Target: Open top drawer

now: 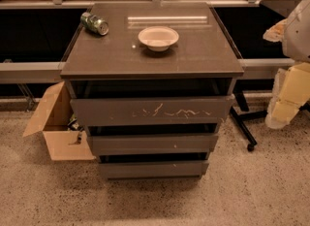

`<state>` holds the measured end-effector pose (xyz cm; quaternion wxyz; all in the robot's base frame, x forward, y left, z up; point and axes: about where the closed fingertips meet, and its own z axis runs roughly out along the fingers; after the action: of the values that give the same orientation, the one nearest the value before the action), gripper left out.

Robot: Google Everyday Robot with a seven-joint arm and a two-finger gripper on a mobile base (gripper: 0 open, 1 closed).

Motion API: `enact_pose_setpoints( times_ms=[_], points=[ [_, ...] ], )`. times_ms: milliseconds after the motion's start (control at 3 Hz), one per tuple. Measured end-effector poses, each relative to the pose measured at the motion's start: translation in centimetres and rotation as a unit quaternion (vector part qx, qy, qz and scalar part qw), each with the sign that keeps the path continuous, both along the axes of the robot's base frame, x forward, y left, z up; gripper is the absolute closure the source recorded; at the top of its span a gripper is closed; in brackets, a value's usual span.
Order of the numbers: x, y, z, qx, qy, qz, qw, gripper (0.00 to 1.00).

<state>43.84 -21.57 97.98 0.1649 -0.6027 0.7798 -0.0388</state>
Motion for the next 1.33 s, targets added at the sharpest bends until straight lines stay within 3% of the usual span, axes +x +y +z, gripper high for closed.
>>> enact_pose_setpoints(
  times_ms=[333, 667, 1000, 1333],
  points=[
    [0.1, 0.1, -0.3, 0.002, -0.001, 0.004, 1.0, 0.0],
    [0.7, 0.5, -2.8, 0.018, -0.001, 0.031, 0.9994, 0.0],
    [0.7, 0.5, -2.8, 0.018, -0.001, 0.032, 0.9993, 0.0],
    [1.0, 0.7, -4.6, 0.018, 0.013, 0.044, 0.9988, 0.0]
  ],
)
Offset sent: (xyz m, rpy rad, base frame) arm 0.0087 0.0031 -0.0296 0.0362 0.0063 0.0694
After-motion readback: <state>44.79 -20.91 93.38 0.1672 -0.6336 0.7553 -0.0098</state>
